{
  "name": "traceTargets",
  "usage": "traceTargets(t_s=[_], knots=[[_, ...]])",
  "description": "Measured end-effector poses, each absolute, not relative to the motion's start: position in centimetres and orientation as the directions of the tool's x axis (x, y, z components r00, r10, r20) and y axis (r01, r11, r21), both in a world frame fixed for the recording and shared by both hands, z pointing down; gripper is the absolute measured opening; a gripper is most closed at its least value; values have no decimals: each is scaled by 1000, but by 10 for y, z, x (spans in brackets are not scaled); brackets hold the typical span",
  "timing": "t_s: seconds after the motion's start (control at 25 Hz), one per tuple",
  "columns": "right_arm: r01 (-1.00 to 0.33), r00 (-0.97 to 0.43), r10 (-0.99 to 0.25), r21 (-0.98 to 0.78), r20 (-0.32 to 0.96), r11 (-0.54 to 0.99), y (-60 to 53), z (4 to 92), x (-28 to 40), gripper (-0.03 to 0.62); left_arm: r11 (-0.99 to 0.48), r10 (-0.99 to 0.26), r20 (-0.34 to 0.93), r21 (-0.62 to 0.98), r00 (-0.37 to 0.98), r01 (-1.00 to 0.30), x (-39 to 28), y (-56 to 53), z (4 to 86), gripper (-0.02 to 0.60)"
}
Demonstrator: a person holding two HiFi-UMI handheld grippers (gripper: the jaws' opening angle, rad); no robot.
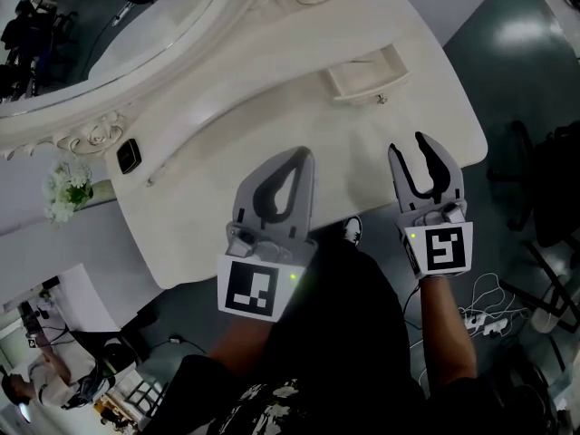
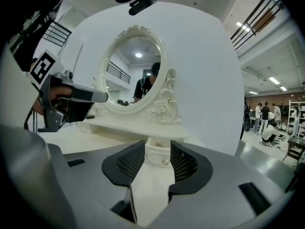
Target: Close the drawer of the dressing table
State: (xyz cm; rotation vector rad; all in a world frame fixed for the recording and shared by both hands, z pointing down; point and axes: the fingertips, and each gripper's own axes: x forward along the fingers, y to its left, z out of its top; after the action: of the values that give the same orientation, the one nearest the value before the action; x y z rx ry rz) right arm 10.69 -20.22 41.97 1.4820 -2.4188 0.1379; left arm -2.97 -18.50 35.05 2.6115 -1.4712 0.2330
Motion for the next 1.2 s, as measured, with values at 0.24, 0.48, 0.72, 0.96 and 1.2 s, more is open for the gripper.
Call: traceTargets(t_s=[0.24,0.48,0.72,0.96,1.2], knots=[[-884,-425,-840,46,338,465,-220,448,103,153,-542,-812,228,48,538,-839,-27,-194,370,2],[-872,-435,-819,52,374,486,-244,475,97,153,-559,-793,253,59,554,-827,-23,-206,384,2],[-874,-425,-806,48,411,484,-261,497,94,153,-577,-767,284,84,575,-812,-19,-214,399,2],[-879,-411,-792,32,452,475,-273,514,94,152,-590,-746,314,95,587,-802,-18,-225,415,2],[-880,-406,-785,32,467,474,-279,517,94,95,-597,-731,328,116,598,-794,-13,-231,424,2]])
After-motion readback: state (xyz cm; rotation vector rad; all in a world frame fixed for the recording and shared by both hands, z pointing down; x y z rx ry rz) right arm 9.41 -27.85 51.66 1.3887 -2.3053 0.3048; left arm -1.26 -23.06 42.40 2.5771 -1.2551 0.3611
